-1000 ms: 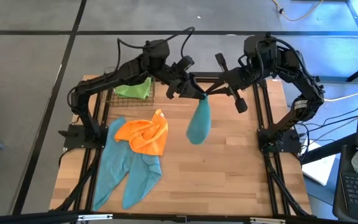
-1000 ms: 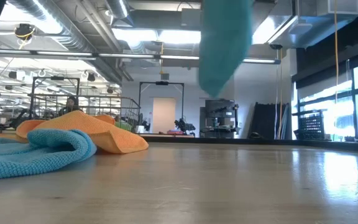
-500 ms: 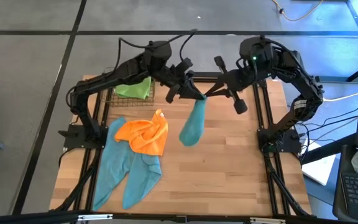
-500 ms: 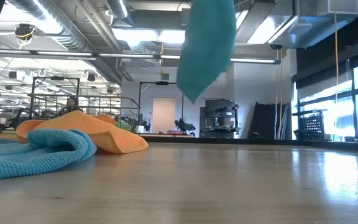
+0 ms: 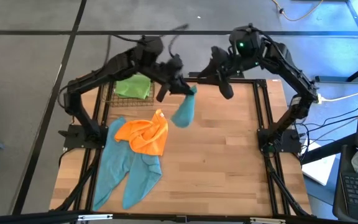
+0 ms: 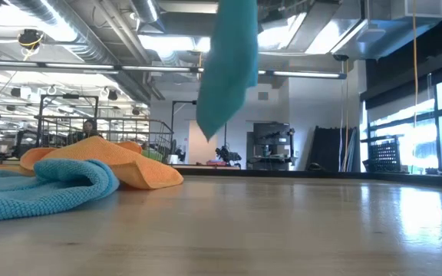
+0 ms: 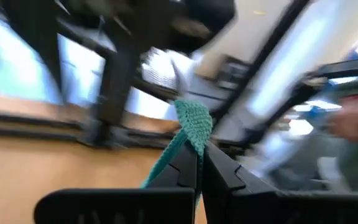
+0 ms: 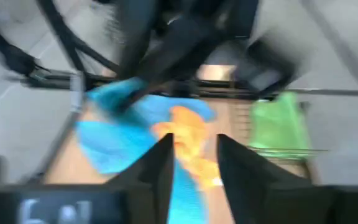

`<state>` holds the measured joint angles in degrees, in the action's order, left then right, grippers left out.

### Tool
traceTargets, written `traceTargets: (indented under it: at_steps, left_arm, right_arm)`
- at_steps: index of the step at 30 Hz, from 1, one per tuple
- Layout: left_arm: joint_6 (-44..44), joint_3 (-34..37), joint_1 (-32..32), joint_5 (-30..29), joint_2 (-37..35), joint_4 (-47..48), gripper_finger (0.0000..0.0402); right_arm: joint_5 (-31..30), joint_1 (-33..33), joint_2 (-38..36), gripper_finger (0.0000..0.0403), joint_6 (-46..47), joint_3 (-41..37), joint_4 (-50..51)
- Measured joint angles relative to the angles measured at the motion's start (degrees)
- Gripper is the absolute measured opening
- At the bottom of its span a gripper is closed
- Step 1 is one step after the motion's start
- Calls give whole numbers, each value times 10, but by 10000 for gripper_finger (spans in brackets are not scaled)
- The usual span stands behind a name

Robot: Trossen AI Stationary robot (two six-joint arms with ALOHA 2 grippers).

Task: Fold microfiber towels
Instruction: Fold the blue microfiber cloth

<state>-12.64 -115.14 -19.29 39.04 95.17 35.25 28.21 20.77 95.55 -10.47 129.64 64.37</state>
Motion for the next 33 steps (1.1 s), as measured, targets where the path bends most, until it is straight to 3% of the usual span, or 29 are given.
traceTargets:
  at_steps: [4, 9, 12, 15, 20, 23, 33]
  left_arm:
    - [76, -1, -1, -37, -31, 43, 0]
    - [71, -1, 0, 9, -34, 92, 0]
    - [70, -1, 2, 3, -35, 101, 0]
    - [86, 0, 5, -40, -46, 130, 0]
    - [116, 0, 3, -128, -79, 185, 0]
    - [118, 0, 2, -149, -92, 204, 0]
    - [117, 0, 3, -181, -95, 207, 0]
  right_arm:
    - [97, 9, 27, 196, 11, 0, -27]
    - [91, 3, 65, 237, -3, 0, -129]
    - [120, 0, 88, 240, 13, 0, -177]
    - [157, -3, 106, 241, 27, 0, -184]
    - [182, -2, 126, 241, 20, 0, -134]
    - [184, 0, 126, 241, 8, 0, -127]
    - [180, -20, 137, 241, 54, 1, -309]
